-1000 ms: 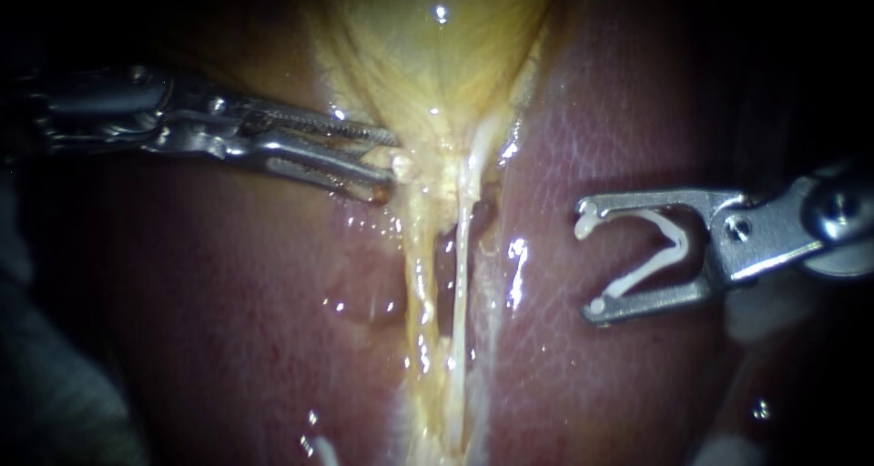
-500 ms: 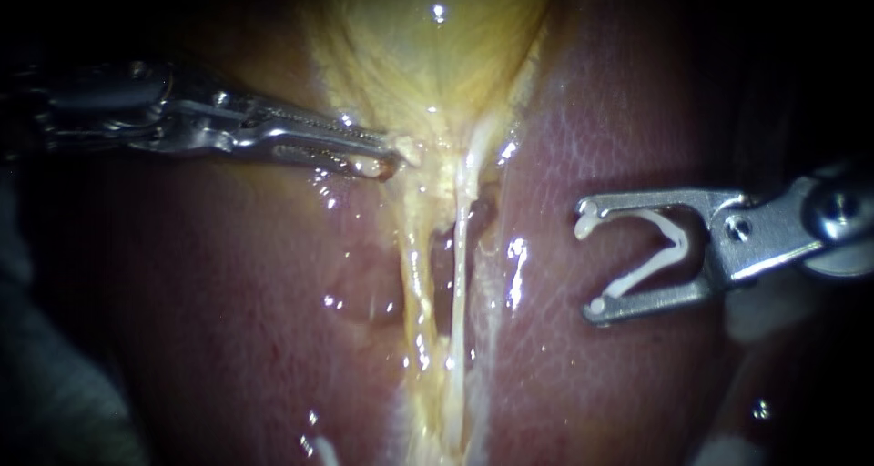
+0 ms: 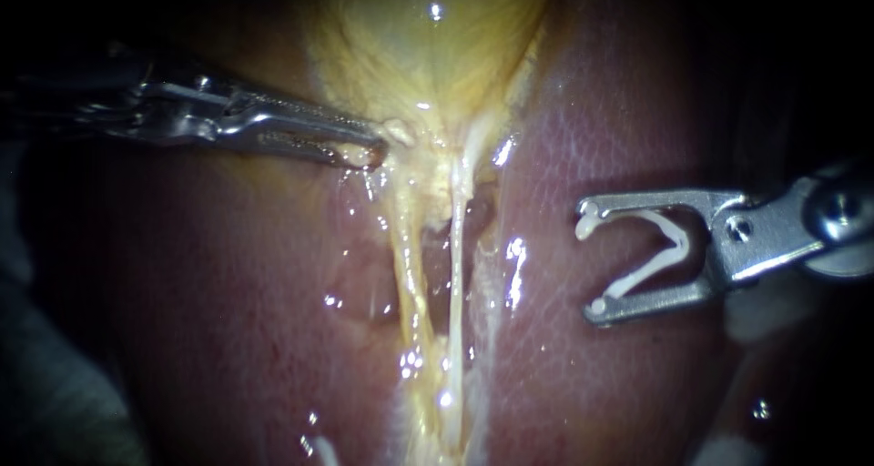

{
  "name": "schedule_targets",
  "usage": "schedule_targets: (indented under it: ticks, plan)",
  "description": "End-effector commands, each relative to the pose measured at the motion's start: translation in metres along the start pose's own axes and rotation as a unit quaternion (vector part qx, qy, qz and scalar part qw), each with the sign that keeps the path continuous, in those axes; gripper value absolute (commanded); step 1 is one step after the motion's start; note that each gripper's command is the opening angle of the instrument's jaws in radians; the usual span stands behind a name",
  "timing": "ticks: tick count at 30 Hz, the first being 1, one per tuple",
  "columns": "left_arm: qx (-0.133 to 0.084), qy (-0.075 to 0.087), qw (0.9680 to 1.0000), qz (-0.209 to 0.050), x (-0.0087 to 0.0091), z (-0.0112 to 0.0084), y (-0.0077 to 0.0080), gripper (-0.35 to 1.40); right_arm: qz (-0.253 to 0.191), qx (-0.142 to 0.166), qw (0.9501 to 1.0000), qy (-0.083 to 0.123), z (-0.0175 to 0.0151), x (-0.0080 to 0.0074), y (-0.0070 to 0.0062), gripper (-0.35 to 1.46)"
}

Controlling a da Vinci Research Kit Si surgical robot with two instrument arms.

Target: Grabbing gallbladder

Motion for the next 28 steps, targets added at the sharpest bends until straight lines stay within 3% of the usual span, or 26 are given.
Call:
schedule_targets:
  ticks: [1,5,12,28]
  plan:
    - [-0.002,0.0,1.0,0.0,0.0001,-0.0004,-0.0001,-0.35,0.0,0.0,1.0,0.0,0.0,0.0,0.0,0.49]
    - [-0.003,-0.002,1.0,-0.002,0.0014,-0.0028,-0.0002,-0.35,0.0,0.0,1.0,0.0,-0.0001,0.0,0.0,0.49]
    - [0.003,0.018,0.9998,-0.009,0.0035,-0.0064,-0.0004,-0.35,0.0,0.0,1.0,0.0,-0.0001,0.0,0.0,0.49]
    - [0.004,0.018,0.9998,-0.009,0.0036,-0.0067,-0.0003,-0.35,0.0,0.0,1.0,0.0,-0.0001,-0.0001,0.0001,0.49]
